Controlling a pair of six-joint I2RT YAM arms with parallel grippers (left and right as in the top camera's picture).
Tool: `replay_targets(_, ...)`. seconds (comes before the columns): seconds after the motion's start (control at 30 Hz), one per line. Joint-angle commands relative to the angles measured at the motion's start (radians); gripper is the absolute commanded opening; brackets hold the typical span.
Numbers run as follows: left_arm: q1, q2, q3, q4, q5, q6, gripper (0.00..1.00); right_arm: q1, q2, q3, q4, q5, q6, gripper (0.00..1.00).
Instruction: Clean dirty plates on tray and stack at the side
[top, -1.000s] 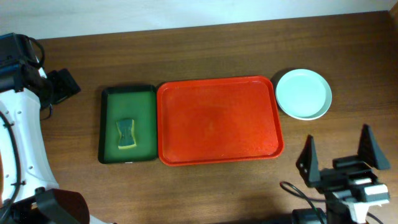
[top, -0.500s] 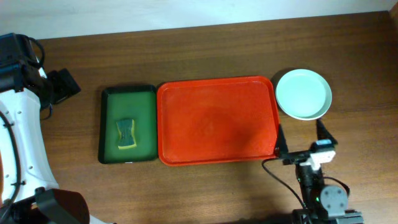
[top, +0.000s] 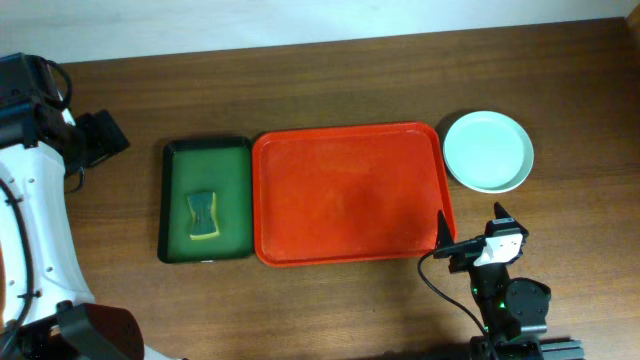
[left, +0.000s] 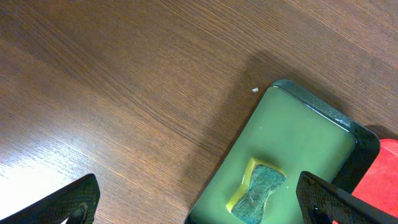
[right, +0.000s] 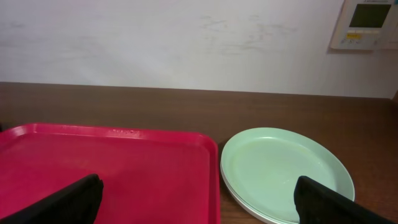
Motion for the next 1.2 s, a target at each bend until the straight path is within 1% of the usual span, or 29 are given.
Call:
replay_targets(0.0,-0.001,-0.002,0.005,-0.001,0.007,-0.013,0.99,0.008,-0.008,-0.005,-0.005,0.005,0.011,0.98)
replay_targets(0.67,-0.001,-0.011,0.005,-0.001,0.007,-0.013,0.99,0.008,-0.008,-0.005,-0.005,0.005,0.011,0.98)
replay_targets(0.8,-0.002,-0.131,0.005,-0.001,0.007,-0.013,0.99,0.008,-0.008,-0.005,-0.005,0.005,0.011,0.98)
replay_targets(0.9,-0.001,-0.297,0.005,-0.001,0.007,-0.013,0.99,0.008,-0.008,-0.005,-0.005,0.005,0.011,0.98)
replay_targets(1.0,-0.001,-0.525,0.005,-0.001,0.007,-0.013,0.99,0.008,-0.008,-0.005,-0.005,0.005,0.011,0.98)
replay_targets(1.1,-0.001,-0.675,0.005,-0.002,0.008,-0.013,0.99,0.008,-0.008,-0.005,-0.005,0.005,0.011,0.98)
replay_targets(1.17,-0.001,-0.727,0.005,-0.021,0.007,-0.013,0.99,0.008,-0.008,-0.005,-0.005,0.005,0.011,0.98)
